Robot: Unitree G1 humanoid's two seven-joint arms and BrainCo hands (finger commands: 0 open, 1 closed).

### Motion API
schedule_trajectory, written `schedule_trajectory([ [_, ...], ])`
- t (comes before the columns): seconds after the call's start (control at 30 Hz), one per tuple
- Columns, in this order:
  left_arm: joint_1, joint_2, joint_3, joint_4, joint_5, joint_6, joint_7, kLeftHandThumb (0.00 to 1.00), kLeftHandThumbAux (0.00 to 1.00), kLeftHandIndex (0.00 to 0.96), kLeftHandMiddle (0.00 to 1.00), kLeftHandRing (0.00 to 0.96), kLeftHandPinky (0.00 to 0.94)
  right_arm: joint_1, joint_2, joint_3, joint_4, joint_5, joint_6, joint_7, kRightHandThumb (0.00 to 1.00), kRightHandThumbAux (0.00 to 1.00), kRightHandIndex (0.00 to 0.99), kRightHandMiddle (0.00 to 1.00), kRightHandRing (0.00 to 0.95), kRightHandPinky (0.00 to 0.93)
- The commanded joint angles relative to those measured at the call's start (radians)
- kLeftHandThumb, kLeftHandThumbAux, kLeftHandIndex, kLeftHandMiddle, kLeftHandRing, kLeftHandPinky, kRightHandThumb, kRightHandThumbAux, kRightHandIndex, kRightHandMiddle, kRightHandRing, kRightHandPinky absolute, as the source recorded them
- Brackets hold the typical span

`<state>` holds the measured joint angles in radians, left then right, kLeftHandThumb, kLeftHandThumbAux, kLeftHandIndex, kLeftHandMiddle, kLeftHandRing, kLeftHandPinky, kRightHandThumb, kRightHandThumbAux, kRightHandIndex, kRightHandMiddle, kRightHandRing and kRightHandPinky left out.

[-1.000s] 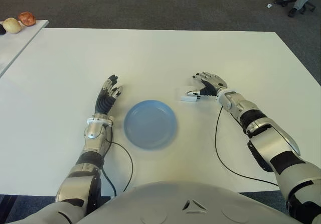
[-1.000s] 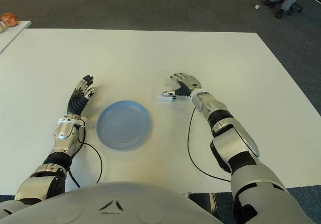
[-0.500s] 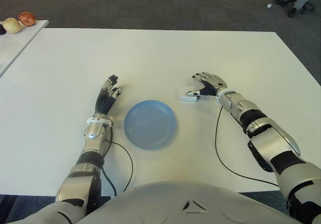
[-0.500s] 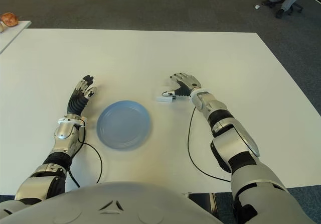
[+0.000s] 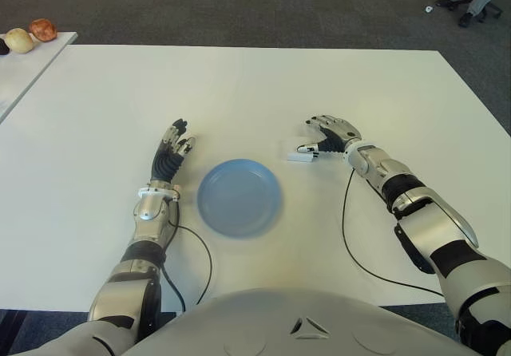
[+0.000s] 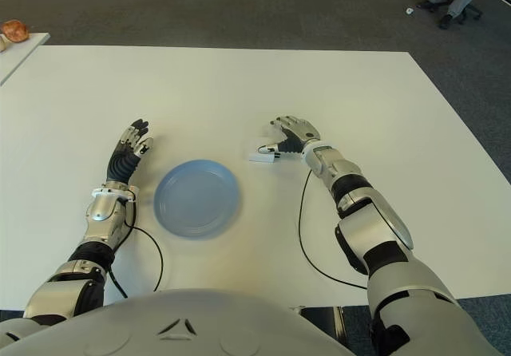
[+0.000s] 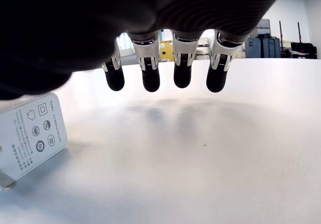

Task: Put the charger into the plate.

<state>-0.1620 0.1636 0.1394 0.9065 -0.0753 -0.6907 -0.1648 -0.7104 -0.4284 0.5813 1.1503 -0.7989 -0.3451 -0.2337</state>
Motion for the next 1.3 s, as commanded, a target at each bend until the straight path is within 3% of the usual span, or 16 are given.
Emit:
schedule_trajectory([
  [0.03,0.088,-0.026,-0.012,0.078,0.013,0.06,-0.006,0.0,0.519,0.095,0.101,0.067,0.051,0.016,0.003,-0.003,0.0,0.015,-0.015,-0.001,0.252,0.192,0.0,0.0,0.0,0.0],
  [0.5,0.089,-0.029,-0.01,0.077,0.001,0.059,-0.025,0.0,0.527,0.092,0.108,0.074,0.055,0.02,-0.013,-0.048,-0.046,0.06,-0.074,-0.052,0.225,0.25,0.0,0.0,0.0,0.0],
  [0.9,0.086,-0.031,-0.005,0.09,-0.002,0.037,-0.032,0.0,0.521,0.098,0.109,0.075,0.064,0.051,-0.065,-0.1,-0.2,0.105,-0.119,-0.002,0.226,0.27,0.0,0.0,0.0,0.0],
  [1.3,0.08,-0.029,-0.006,0.094,-0.001,0.049,-0.031,0.0,0.513,0.096,0.114,0.076,0.055,0.072,-0.079,-0.11,-0.25,0.102,-0.122,0.01,0.229,0.249,0.0,0.0,0.0,0.0],
])
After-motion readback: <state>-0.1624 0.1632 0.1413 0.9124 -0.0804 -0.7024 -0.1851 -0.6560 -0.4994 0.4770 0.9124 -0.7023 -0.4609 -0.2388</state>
